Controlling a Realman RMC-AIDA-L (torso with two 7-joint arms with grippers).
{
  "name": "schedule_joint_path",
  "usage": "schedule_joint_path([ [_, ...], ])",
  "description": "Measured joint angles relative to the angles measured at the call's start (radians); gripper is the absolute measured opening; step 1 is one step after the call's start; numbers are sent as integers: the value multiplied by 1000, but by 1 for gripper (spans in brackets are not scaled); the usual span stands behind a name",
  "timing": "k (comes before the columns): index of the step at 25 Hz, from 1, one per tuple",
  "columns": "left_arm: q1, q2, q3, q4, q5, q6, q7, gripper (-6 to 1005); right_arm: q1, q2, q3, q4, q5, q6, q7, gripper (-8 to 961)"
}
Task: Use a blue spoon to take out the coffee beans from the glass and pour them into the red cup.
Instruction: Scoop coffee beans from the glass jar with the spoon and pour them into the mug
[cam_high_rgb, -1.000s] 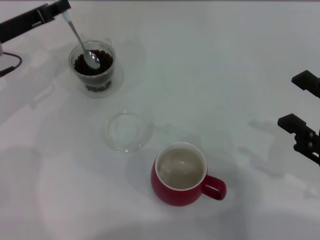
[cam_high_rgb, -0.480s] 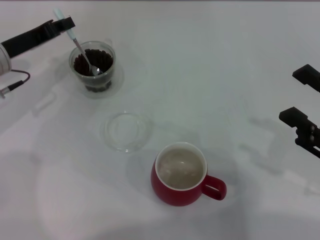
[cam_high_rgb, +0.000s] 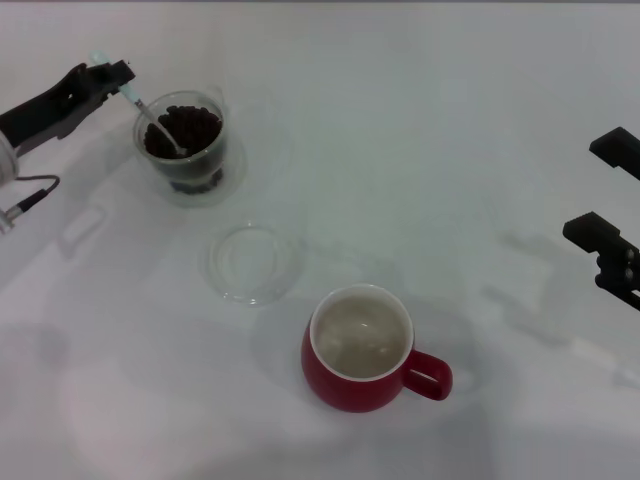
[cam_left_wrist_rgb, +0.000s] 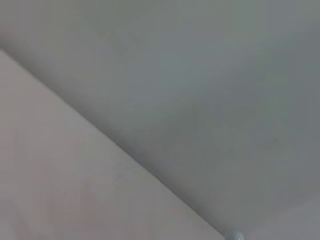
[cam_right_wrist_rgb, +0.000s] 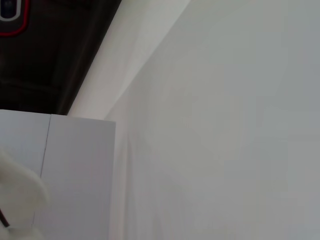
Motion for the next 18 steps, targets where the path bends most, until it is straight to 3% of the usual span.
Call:
schedule_joint_path([
  [10, 66, 0, -1, 35, -112, 20, -22, 120, 9, -18, 0, -2, 0, -1, 7, 700],
  [18, 75, 0, 0, 33, -145, 48, -18, 120, 20, -25, 0, 3, 0, -2, 24, 700],
])
